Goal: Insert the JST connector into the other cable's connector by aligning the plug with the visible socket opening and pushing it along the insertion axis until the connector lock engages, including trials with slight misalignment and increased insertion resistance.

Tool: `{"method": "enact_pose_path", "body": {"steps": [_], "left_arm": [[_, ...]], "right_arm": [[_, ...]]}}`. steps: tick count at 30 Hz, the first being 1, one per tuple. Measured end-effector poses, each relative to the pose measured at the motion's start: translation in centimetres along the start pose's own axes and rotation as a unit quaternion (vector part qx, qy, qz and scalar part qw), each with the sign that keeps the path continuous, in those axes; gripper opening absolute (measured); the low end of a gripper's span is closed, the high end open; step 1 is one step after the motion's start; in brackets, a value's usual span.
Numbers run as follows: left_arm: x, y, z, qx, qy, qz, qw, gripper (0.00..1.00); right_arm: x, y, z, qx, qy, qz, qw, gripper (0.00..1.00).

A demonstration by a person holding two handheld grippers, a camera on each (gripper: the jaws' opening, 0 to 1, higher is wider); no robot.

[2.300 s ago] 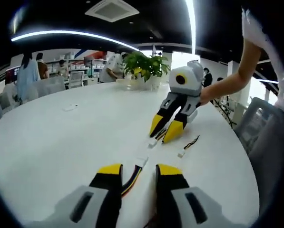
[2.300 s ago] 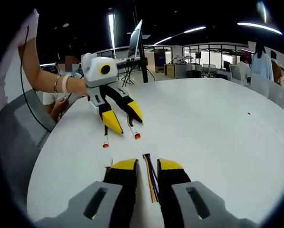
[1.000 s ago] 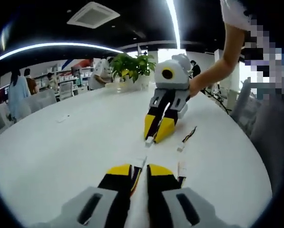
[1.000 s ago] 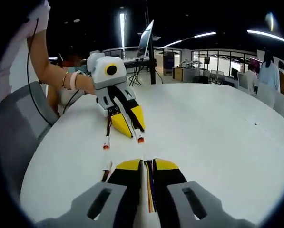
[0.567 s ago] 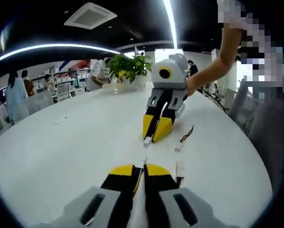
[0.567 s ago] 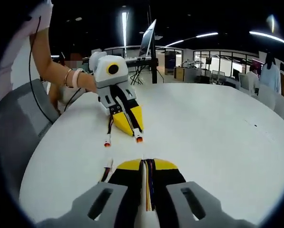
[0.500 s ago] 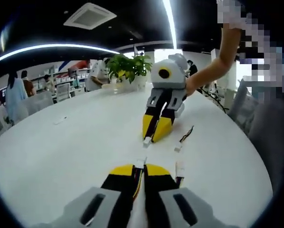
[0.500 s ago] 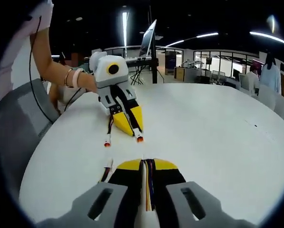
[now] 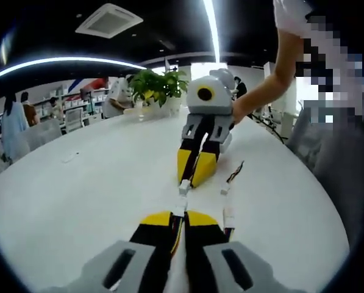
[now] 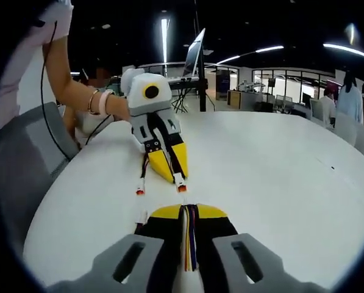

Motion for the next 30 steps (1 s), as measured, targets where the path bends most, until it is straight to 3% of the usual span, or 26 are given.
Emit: {"method": "enact_pose_path", "body": {"steps": [6,22,30], "left_arm": [[0.0,0.0,0.2,-0.007,-0.005,-0.004,1.0,0.0],[-0.2,-0.1,1.1,0.006,0.01,-0.02,0.9997,0.0],[-0.2,-0.6,1.8,-0.002,-0.005,-0.031,0.9995,0.0]], "right_arm": [[0.5,0.7,0.4,-0.004,-0.001,0.011,0.9999,0.04],[0.5,-0.3,0.6,-0.019,-0.004,0.019,0.9996,0.04],[0.1,-0.6,0.5,-0.014,-0.024,0.038,0.9989,0.04]]}}
Point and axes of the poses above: the point that each gripper's makers call its tool centre point, and the gripper's own axes: x roughly forward along the fingers, y roughly to its left, z roughly out of its top, the point moved 3 cm from there along -x, roughly backward along the fingers, and after that the axes turned 4 degrees about y, right-handed, at the moved point
